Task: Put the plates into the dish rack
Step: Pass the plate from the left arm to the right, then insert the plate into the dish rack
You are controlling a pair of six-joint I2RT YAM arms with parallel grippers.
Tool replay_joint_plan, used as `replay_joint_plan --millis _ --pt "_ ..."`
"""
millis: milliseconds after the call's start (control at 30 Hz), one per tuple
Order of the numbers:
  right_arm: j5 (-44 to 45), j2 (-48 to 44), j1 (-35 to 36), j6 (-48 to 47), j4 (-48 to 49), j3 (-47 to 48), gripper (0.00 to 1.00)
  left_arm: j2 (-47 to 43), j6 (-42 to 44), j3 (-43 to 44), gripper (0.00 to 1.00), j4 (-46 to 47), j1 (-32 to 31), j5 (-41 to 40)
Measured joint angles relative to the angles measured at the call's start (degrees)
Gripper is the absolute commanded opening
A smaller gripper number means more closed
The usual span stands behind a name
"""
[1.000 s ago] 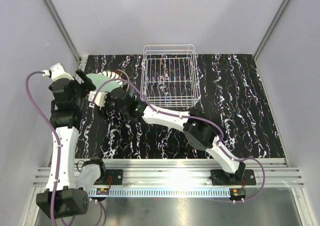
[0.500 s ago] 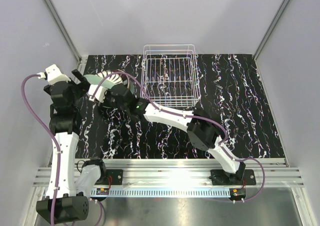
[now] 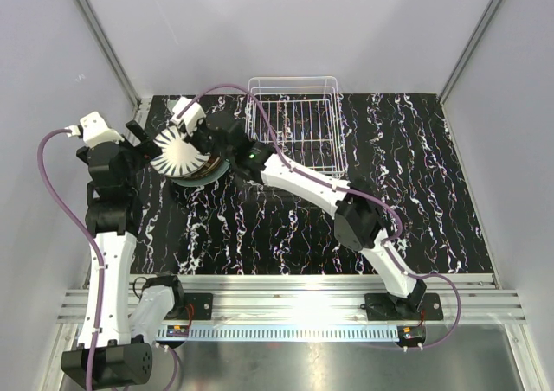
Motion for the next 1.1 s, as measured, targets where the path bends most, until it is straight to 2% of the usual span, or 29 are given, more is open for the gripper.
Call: replay_joint_plan --millis 233,400,733,1100 --pt "0.2 0.2 -0.3 4.1 -1.5 6.3 0.0 0.0 0.0 0.0 0.99 0.0 -0.1 -0.1" --pt "3.2 0.2 -0.2 5.6 1.0 7.1 0.0 0.0 0.0 0.0 0.99 0.0 -0.2 -0.1" --pt "13.6 -3.1 -0.2 6.6 6.8 -5.9 0.0 0.1 0.0 0.0 0.99 0.0 -0.2 -0.1" --pt "22.4 -9.1 -0.2 7.6 15.5 -14.4 0.0 0.1 0.0 0.0 0.99 0.0 -0.9 0.0"
